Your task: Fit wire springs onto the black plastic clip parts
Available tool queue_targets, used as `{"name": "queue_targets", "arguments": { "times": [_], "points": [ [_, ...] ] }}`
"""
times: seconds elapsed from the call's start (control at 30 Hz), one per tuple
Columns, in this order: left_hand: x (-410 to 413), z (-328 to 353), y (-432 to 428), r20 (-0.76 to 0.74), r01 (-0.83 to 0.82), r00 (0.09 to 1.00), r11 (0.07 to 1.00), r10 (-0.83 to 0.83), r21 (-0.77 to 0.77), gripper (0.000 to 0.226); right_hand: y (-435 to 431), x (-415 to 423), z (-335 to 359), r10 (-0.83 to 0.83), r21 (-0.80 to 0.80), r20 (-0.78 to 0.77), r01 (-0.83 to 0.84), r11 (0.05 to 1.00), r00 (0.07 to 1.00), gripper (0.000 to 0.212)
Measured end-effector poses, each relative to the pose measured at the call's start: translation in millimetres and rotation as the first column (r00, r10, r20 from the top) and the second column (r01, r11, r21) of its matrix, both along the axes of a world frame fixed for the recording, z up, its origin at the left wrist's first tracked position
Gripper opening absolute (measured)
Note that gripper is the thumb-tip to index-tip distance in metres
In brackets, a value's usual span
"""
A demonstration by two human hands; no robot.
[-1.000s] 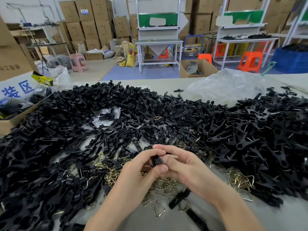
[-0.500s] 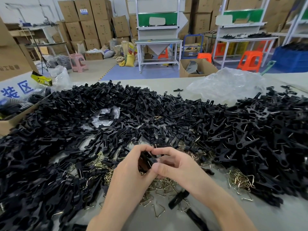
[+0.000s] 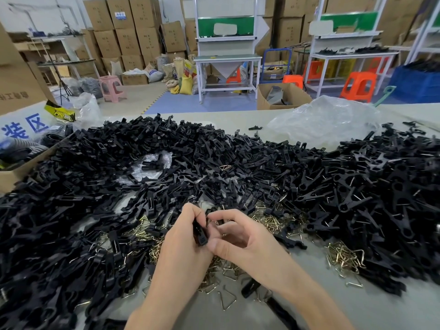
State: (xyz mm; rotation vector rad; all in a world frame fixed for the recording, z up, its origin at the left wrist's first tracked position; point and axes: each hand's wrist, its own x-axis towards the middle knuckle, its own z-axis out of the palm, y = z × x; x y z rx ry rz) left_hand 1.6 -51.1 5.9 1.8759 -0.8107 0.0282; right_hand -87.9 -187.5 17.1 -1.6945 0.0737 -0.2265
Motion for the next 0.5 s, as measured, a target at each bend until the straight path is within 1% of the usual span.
{"name": "queue_targets", "arguments": {
  "times": [0.07, 0.13, 0.2, 0.23, 0.3, 0.4, 0.5],
  "points": [
    [0, 0, -1, -0.002, -0.015, 1.0, 1.0, 0.015, -0.006, 0.025, 0, 0, 0, 0.002, 0.02, -0.002, -0.002, 1.0, 1.0, 0.027],
    [-1, 2, 0, -0.015, -0.027, 1.0, 0.999, 0.027, -0.028, 0.022, 1, 0, 0, 0.002, 0.029, 0.003, -0.002, 1.0, 1.0, 0.023],
    [-1, 3, 0, -0.029, -0.037, 0.999, 0.998, 0.035, -0.056, 0.016, 2, 0, 0, 0.014, 0.062, 0.014, -0.015, 0.998, 1.0, 0.023],
    [-2, 3, -1, -0.043, -0.051, 0.998, 0.996, 0.047, -0.077, 0.017, 2, 0, 0, 0.019, 0.09, 0.022, -0.021, 0.996, 1.0, 0.025],
    [-3, 5, -2, -0.088, -0.079, 0.994, 0.989, 0.069, -0.124, 0.022, 4, 1, 0, 0.022, 0.14, 0.029, -0.026, 0.99, 0.999, 0.028],
    [-6, 9, -4, -0.198, -0.088, 0.979, 0.973, 0.045, -0.214, 0.029, 4, 3, 0, 0.021, 0.191, 0.014, -0.023, 0.981, 1.0, 0.033],
    [-11, 13, -4, -0.193, -0.082, 0.981, 0.969, 0.036, -0.234, 0.036, 7, 5, -1, 0.035, 0.265, -0.009, -0.031, 0.964, 0.999, 0.03]
  ]
}}
